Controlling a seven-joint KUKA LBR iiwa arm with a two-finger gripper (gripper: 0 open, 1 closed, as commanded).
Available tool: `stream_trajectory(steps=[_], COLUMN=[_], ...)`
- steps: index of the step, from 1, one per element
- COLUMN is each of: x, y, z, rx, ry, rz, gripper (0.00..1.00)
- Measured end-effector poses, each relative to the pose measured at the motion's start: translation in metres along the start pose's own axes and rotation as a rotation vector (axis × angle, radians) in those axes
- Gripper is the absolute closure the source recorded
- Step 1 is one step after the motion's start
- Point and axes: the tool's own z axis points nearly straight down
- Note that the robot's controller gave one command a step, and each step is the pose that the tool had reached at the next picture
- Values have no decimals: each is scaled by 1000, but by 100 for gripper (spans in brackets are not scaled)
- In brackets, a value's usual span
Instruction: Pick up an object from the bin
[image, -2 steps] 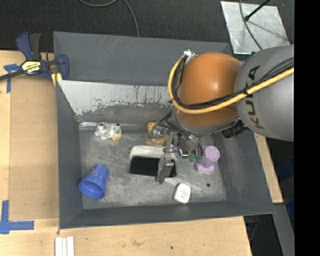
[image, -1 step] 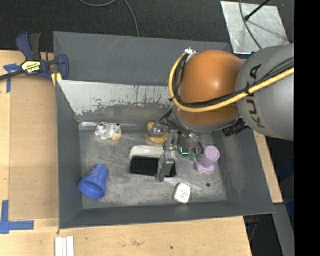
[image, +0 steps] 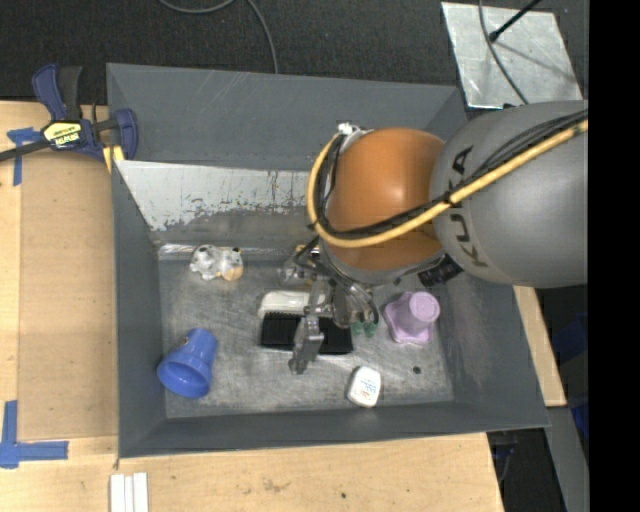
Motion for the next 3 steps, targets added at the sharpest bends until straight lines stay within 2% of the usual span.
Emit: stream_trajectory(steps=[1,2,3], x=[-5,6,6], y=[2,-8,-8], z=[68,110,110], rx=[0,-3,-3], ry=[5,-8,-8], rz=[32,6,6], gripper=[0,100,100])
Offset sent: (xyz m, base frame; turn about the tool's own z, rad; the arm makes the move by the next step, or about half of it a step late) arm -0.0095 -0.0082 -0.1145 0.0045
